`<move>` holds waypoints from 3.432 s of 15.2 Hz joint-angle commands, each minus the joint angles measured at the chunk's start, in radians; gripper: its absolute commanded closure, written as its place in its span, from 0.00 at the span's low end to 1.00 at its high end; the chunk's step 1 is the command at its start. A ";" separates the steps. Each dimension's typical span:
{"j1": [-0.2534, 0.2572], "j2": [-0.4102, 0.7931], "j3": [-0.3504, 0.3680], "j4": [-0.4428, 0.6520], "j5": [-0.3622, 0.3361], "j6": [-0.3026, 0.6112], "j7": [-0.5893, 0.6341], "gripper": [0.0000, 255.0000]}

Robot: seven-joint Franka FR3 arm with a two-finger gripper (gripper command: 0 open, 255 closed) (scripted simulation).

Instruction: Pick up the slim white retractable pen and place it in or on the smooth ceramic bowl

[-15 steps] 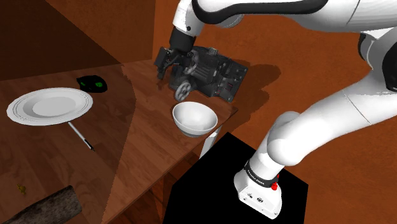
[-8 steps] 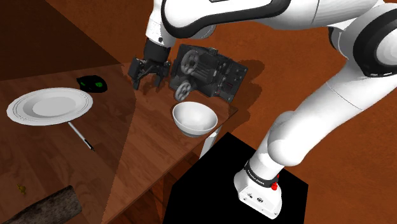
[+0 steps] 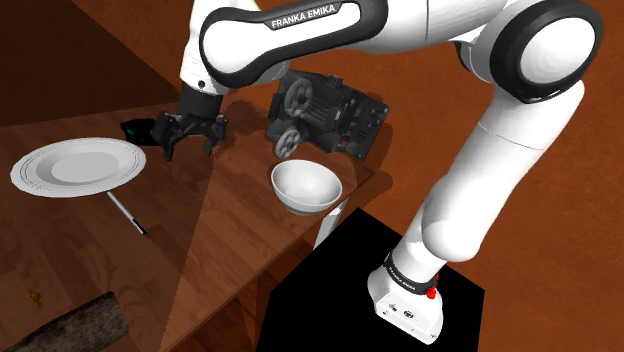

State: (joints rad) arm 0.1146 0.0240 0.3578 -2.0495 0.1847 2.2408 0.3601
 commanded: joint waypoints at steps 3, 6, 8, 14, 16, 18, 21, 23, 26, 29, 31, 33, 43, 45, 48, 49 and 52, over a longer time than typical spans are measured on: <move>0.035 0.167 0.019 0.127 -0.054 0.041 0.070 0.00; 0.071 0.280 0.020 0.225 -0.091 0.057 0.114 0.00; 0.097 0.357 0.018 0.298 -0.114 0.062 0.140 0.00; 0.137 0.465 0.008 0.373 -0.144 0.097 0.168 0.00; 0.144 0.483 0.005 0.374 -0.150 0.114 0.171 0.00; 0.149 0.498 0.002 0.375 -0.154 0.128 0.174 0.00; 0.149 0.498 0.002 0.375 -0.154 0.127 0.174 0.00; 0.149 0.498 0.002 0.375 -0.154 0.127 0.174 0.00; 0.149 0.498 0.002 0.375 -0.154 0.127 0.174 0.00; 0.149 0.498 0.002 0.375 -0.154 0.127 0.174 1.00; 0.150 0.498 0.002 0.376 -0.155 0.127 0.175 1.00; 0.150 0.498 0.002 0.376 -0.155 0.127 0.175 1.00; 0.144 0.455 0.010 0.409 -0.145 0.053 0.180 1.00; 0.143 0.445 0.011 0.421 -0.143 0.031 0.181 1.00; 0.141 0.430 0.014 0.440 -0.140 -0.003 0.184 1.00; 0.141 0.425 0.014 0.447 -0.139 -0.014 0.185 1.00; 0.140 0.413 0.016 0.470 -0.137 -0.048 0.189 1.00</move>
State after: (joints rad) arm 0.2555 0.4426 0.3731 -1.5809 0.0463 2.2001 0.5486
